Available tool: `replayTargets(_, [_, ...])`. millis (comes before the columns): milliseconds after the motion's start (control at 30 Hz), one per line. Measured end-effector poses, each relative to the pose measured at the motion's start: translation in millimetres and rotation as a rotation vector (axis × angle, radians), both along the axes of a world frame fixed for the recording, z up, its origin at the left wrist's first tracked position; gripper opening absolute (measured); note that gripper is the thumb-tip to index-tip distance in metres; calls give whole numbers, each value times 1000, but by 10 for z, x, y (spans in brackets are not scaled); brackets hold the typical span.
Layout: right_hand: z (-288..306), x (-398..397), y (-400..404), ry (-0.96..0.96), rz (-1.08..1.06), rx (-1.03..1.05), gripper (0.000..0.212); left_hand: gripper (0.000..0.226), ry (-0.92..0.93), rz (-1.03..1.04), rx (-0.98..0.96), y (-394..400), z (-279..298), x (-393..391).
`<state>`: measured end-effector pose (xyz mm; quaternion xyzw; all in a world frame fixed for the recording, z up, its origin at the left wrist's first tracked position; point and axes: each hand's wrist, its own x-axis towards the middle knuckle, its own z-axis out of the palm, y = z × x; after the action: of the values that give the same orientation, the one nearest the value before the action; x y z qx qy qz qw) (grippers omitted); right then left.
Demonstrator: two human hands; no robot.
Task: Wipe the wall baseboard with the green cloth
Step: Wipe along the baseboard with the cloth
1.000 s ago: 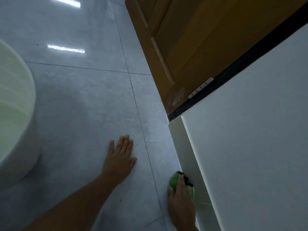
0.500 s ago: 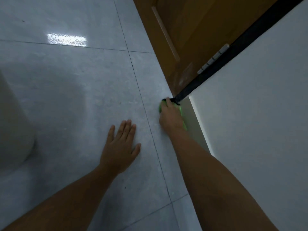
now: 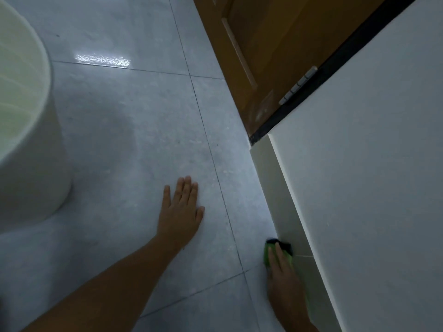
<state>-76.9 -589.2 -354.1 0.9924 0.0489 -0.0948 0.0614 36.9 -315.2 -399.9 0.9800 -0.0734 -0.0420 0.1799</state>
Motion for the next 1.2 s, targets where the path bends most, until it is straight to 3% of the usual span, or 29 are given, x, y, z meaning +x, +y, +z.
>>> replayTargets(133, [48,-127,42,-171,-68,37,55,65,-89,14,16,93,6,-18])
replayTargets(200, [-103,-260,222,-165,-148,124,55,65,-85,7,7,94,-17,-54])
replayTargets(300, [-223,-273,499,-129,-1,296,58,66,-78,9,-1,43,-24,-78])
replayTargets(400, [-109,265,787,-15,195,390,58,65,-76,31,-1,42,-38,-69])
replayTargets(500, [-67,1008,853,-21,250,333,55,65,-60,39,21,1,-6,-46])
replayTargets(667, [-93,1801,700,3,32,84,57,64,-44,103,36,-160,-19,-38])
replayTargets(833, [-132,797,531,-59,-189,86,53,64,-52,90,29,-108,-55,-63])
replayTargets(933, [-43,171,401,23,-324,97,53,64,-55,92,27,-128,-46,-61])
replayTargets(1067, [-59,466,445,23,-294,93,63,63,-60,91,12,-155,-28,-106])
replayTargets(1200, [-1,1593,838,-10,-133,26,66,63,-67,103,-4,-147,-4,-41])
